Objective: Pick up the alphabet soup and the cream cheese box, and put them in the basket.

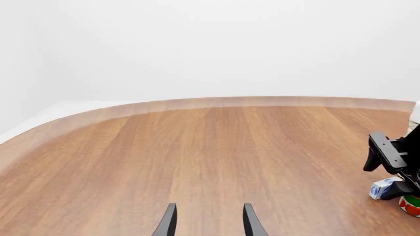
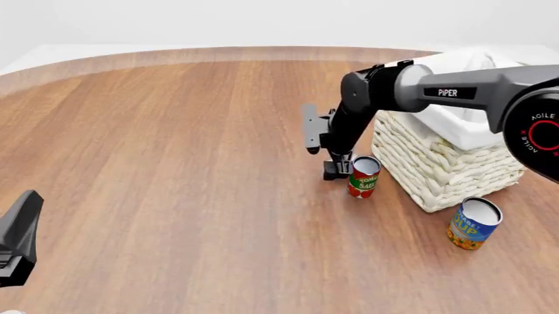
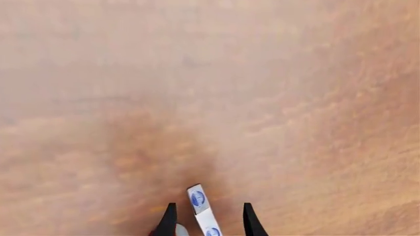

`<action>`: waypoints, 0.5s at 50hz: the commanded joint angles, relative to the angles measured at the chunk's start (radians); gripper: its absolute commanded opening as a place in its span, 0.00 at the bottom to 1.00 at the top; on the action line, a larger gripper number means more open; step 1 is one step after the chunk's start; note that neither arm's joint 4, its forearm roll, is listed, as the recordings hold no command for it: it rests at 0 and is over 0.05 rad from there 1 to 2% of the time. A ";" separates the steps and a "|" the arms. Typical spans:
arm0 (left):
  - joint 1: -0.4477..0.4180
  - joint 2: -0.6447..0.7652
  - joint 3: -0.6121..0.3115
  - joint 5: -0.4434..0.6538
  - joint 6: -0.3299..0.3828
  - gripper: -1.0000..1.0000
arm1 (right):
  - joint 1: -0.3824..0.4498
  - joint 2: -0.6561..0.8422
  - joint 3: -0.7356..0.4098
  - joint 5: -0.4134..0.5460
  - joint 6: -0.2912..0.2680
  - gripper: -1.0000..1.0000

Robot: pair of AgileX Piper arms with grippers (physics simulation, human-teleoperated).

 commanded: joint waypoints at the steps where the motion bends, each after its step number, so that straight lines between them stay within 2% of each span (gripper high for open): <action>1: 0.000 0.000 0.000 0.000 0.000 1.00 | -0.007 0.017 -0.020 0.007 -0.008 1.00; 25: 0.000 0.000 0.000 0.000 0.000 1.00 | -0.013 0.064 -0.065 0.021 -0.018 1.00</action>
